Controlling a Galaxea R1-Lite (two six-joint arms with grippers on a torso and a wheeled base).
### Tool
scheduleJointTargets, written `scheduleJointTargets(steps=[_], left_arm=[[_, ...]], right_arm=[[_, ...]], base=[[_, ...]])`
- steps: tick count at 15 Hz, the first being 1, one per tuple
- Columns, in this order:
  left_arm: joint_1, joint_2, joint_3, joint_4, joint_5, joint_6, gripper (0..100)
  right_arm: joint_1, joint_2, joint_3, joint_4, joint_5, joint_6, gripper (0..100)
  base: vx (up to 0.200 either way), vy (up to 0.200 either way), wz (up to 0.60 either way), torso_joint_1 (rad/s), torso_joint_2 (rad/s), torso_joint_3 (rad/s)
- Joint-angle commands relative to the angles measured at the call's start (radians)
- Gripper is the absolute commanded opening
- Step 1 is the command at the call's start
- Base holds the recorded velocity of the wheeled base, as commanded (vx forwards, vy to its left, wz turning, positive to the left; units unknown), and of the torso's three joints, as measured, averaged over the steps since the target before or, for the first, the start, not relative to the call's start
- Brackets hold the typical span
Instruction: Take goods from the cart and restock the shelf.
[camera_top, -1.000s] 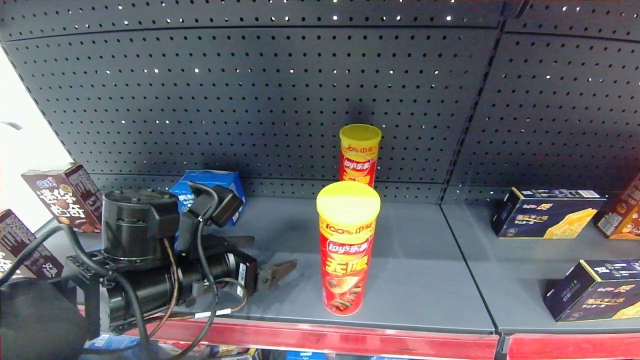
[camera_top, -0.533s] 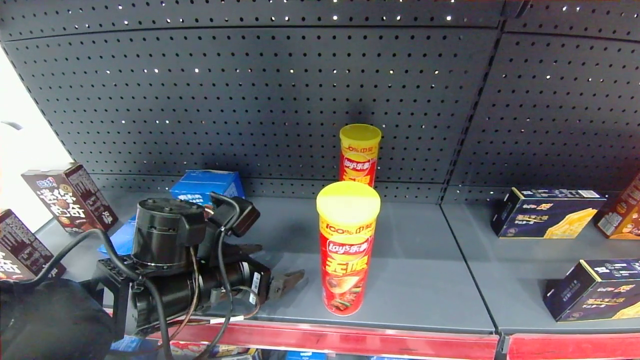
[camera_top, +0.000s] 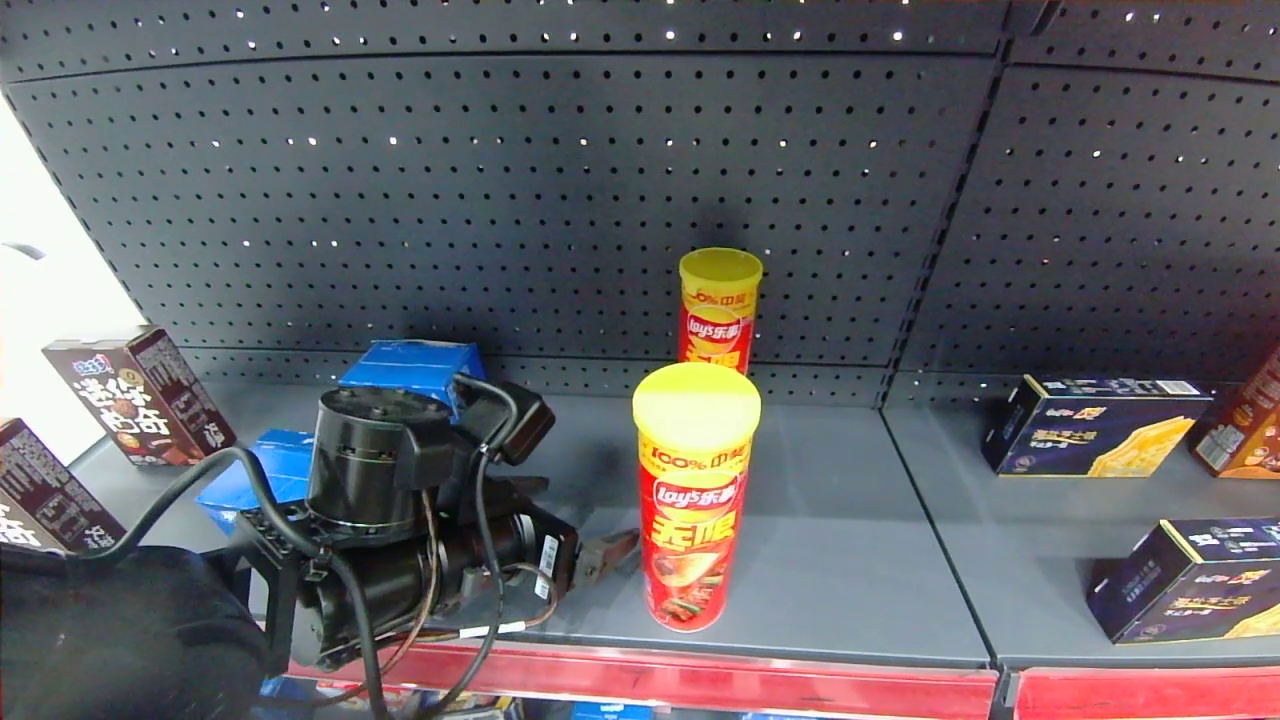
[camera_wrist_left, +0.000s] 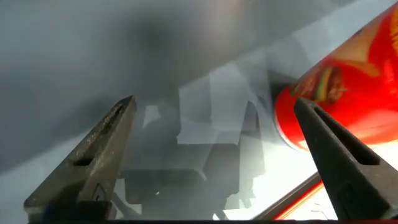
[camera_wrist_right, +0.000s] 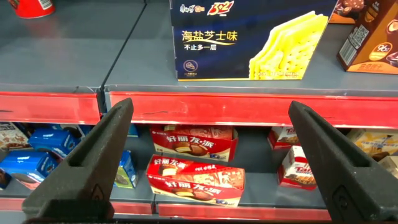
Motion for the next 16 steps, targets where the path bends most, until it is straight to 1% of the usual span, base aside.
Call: scheduleJointTargets(steps=[1,3,9,11,16], left_arm=[[-0.022,0.002,-0.003,-0.001,0.009,-0.001,100],[-0.034,0.005,-0.004,-0.001,0.013,-0.001,100],[-0.042,0.030,-0.042,-0.001,0.015,-0.001,100],[-0.053,0.040,-0.053,-0.001,0.025,0.001,100],[-0.063,0.051,-0.055,-0.001,0.028,0.001,100]], right_arm=[[0.000,0.001,0.000,0.000,-0.001,-0.001,100],[0.000,0.001,0.000,0.000,0.001,-0.001,100],[0.000,0.001,0.000,0.000,-0.001,-0.001,100],[0.000,0.001,0.000,0.000,-0.001,-0.001,100],[0.000,0.001,0.000,0.000,-0.001,-0.001,100]], base=[[0.000,0.000,0.00,0.000,0.00,0.000],[0.000,0.000,0.00,0.000,0.00,0.000],[0.000,0.000,0.00,0.000,0.00,0.000],[0.000,0.000,0.00,0.000,0.00,0.000],[0.000,0.000,0.00,0.000,0.00,0.000]])
